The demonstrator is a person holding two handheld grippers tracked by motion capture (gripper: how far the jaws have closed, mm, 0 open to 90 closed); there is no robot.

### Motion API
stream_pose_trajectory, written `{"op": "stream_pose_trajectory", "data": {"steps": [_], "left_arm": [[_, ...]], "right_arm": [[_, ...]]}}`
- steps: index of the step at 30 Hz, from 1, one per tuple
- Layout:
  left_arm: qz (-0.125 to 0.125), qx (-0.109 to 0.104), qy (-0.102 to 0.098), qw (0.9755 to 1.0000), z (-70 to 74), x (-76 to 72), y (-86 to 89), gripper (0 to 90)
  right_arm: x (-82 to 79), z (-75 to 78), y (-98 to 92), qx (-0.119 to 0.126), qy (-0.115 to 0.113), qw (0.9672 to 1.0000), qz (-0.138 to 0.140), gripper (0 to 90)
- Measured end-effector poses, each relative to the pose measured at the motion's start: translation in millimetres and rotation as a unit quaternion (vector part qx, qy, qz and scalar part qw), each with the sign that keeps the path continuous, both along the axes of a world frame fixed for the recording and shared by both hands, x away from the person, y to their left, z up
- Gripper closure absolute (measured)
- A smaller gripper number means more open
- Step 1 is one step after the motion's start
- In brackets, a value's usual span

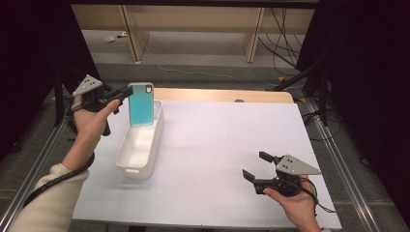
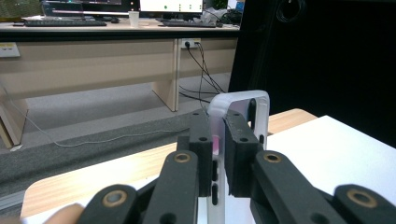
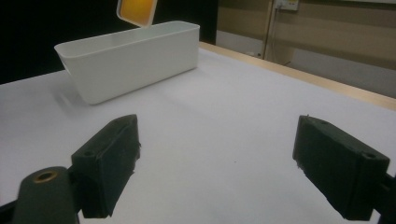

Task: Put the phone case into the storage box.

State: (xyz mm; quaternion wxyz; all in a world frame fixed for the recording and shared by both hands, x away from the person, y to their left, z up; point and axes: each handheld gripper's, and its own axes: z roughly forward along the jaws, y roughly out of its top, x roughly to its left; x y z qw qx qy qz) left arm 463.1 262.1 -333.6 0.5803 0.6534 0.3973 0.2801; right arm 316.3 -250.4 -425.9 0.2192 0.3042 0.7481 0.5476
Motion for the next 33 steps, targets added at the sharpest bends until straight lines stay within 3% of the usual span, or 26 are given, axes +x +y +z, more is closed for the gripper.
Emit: {"op": "stream_pose_trajectory", "data": {"steps": [3, 10, 12, 14, 18, 24, 29, 30, 33], "left_arm": [[0.001, -0.001, 0.002, 1.0, -1.6, 2.0, -0.1, 82.6], [0.002, -0.001, 0.003, 1.0, -3.2, 6.6, 0.3, 82.6], [0.003, -0.001, 0.003, 1.0, -3.3, 7.7, 0.6, 82.6], [0.004, -0.001, 0.004, 1.0, -3.8, 9.0, 0.5, 82.6], [0.004, 0.0, 0.005, 1.0, -4.2, 11.6, 0.6, 82.6], [0.005, 0.0, 0.005, 1.0, -4.2, 15.0, 0.1, 82.5], [0.004, 0.001, 0.004, 1.0, -4.1, 17.8, -0.7, 82.6], [0.005, 0.0, 0.005, 1.0, -4.2, 18.2, -1.0, 82.6], [0.005, 0.001, 0.005, 1.0, -4.7, 20.3, -1.0, 82.6]], "right_arm": [[-1.5, 0.7, -0.2, 0.005, 0.017, 0.9998, 0.002, 16.0], [-0.1, -1.1, 0.8, 0.009, -0.006, 0.9999, 0.001, 16.0], [-2.0, -0.2, -0.3, 0.005, 0.01, 0.9999, -0.001, 16.0], [-1.4, -1.5, 0.9, 0.017, 0.014, 0.9997, 0.004, 15.9], [-2.4, -0.3, 0.3, 0.006, 0.014, 0.9999, 0.0, 16.0], [-1.8, -1.3, 1.1, 0.016, 0.017, 0.9997, 0.005, 16.0], [-2.3, -0.2, -0.2, 0.007, 0.015, 0.9999, 0.0, 16.0], [-1.5, -1.4, 1.1, 0.018, 0.014, 0.9997, 0.005, 16.0], [-2.5, -0.2, 0.1, 0.008, 0.016, 0.9998, 0.001, 16.0]]}}
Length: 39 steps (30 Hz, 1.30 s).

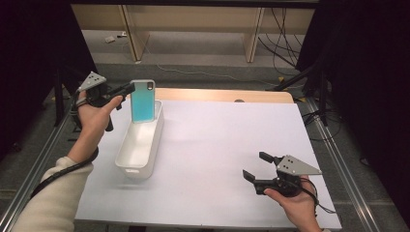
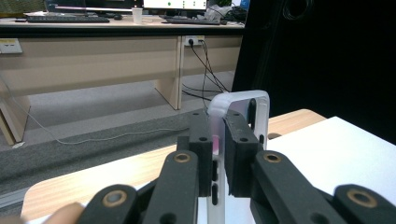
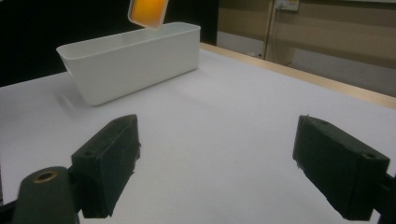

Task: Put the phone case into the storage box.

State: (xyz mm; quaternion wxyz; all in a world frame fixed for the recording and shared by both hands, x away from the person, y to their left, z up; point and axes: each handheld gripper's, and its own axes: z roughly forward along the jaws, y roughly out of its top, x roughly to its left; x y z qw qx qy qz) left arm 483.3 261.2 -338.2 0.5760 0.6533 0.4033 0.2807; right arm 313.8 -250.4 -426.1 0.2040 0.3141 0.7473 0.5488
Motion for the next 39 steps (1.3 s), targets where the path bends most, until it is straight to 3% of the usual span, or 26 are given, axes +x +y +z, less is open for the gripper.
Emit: {"op": "stream_pose_trajectory", "data": {"steps": [3, 14, 15, 17, 23, 26, 29, 39], "left_arm": [[0.001, 0.0, 0.001, 1.0, -0.6, 1.7, 0.2, 82.6], [0.005, 0.002, 0.003, 1.0, -2.9, 6.8, 0.9, 82.6], [0.006, 0.002, 0.002, 1.0, -3.1, 7.4, 1.0, 82.6], [0.006, 0.001, 0.004, 1.0, -3.6, 8.2, 0.9, 82.6], [0.008, 0.004, 0.004, 1.0, -4.1, 10.4, 1.2, 82.6], [0.008, 0.002, 0.005, 0.9999, -4.2, 11.6, 1.4, 82.6], [0.009, 0.0, 0.008, 0.9999, -4.7, 13.5, 1.1, 82.6], [0.009, 0.005, 0.007, 0.9999, -3.4, 18.1, 0.3, 82.6]], "right_arm": [[1.0, -1.3, 1.1, 0.01, -0.002, 0.9999, 0.004, 16.0], [0.5, -1.0, 1.1, 0.011, -0.002, 0.9999, 0.005, 16.0], [2.1, -1.0, 0.4, 0.006, -0.019, 0.9998, 0.003, 16.0], [-0.2, 0.2, -0.1, 0.0, -0.003, 1.0, 0.0, 16.0], [-0.3, 0.5, -0.5, 0.0, -0.002, 1.0, 0.0, 16.0], [2.2, -1.2, 0.6, 0.009, -0.019, 0.9998, 0.004, 16.0], [0.3, -1.1, 1.4, 0.012, 0.001, 0.9999, 0.006, 16.0], [0.5, -0.9, 0.7, 0.01, 0.002, 0.9999, 0.004, 16.0]]}}
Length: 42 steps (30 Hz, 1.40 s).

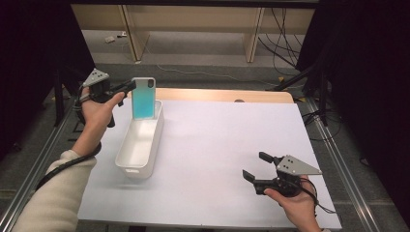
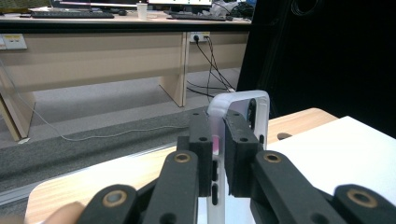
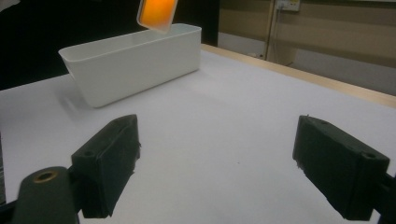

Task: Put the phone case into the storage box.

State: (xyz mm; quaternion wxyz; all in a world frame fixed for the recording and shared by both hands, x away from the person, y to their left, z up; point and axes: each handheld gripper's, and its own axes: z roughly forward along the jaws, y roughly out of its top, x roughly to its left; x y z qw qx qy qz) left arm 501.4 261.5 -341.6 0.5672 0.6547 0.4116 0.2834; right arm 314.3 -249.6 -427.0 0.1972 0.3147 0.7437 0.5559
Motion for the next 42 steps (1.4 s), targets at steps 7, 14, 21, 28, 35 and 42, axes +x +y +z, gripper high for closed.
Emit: {"op": "stream_pose_trajectory", "data": {"steps": [7, 14, 21, 28, 35, 42], "left_arm": [[0.002, 0.002, 0.002, 1.0, -0.8, 3.5, -0.1, 82.6], [0.002, 0.002, 0.004, 1.0, -2.8, 6.8, -2.3, 82.6], [0.004, 0.002, 0.006, 1.0, -4.6, 9.2, -2.6, 82.6], [0.006, 0.002, 0.01, 0.9999, -6.7, 12.7, -2.5, 82.6], [0.007, 0.007, 0.009, 0.9999, -8.5, 15.1, -1.9, 82.6], [0.009, 0.01, 0.01, 0.9999, -9.6, 17.1, -2.6, 82.6]], "right_arm": [[-1.6, 2.3, -2.3, -0.014, 0.004, 0.9999, -0.003, 16.0], [-1.2, 2.0, -2.4, -0.011, 0.001, 0.9999, -0.003, 16.0], [-0.2, 0.3, -0.1, 0.009, -0.005, 0.9999, 0.001, 16.0], [0.0, 0.2, -0.1, 0.01, -0.004, 0.9999, 0.001, 16.0], [-0.5, 1.0, -1.3, 0.002, -0.003, 1.0, 0.0, 16.0], [-0.6, 1.2, -1.5, -0.001, -0.001, 1.0, 0.0, 16.0]]}}
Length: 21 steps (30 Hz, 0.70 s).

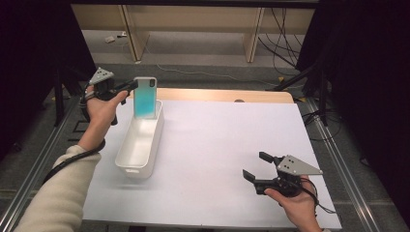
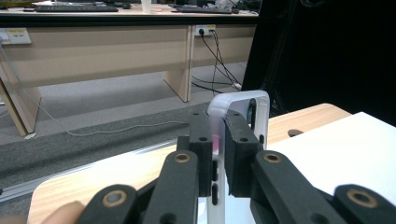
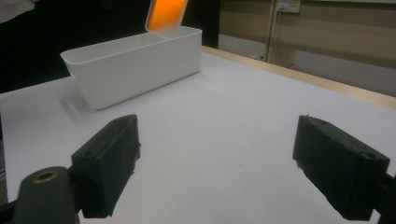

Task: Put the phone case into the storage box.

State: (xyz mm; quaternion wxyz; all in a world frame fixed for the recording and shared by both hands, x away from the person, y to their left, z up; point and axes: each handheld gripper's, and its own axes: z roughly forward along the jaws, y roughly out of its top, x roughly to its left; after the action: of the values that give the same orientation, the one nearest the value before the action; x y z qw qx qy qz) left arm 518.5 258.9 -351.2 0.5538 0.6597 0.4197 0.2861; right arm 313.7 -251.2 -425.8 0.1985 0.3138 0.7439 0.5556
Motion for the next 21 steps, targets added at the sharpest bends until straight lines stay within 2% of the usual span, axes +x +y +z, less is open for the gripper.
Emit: {"op": "stream_pose_trajectory", "data": {"steps": [21], "left_arm": [[0.006, 0.001, 0.001, 1.0, -2.5, 5.3, -0.9, 82.5]], "right_arm": [[0.2, -0.1, -0.4, -0.001, 0.0, 1.0, 0.0, 16.0]]}}
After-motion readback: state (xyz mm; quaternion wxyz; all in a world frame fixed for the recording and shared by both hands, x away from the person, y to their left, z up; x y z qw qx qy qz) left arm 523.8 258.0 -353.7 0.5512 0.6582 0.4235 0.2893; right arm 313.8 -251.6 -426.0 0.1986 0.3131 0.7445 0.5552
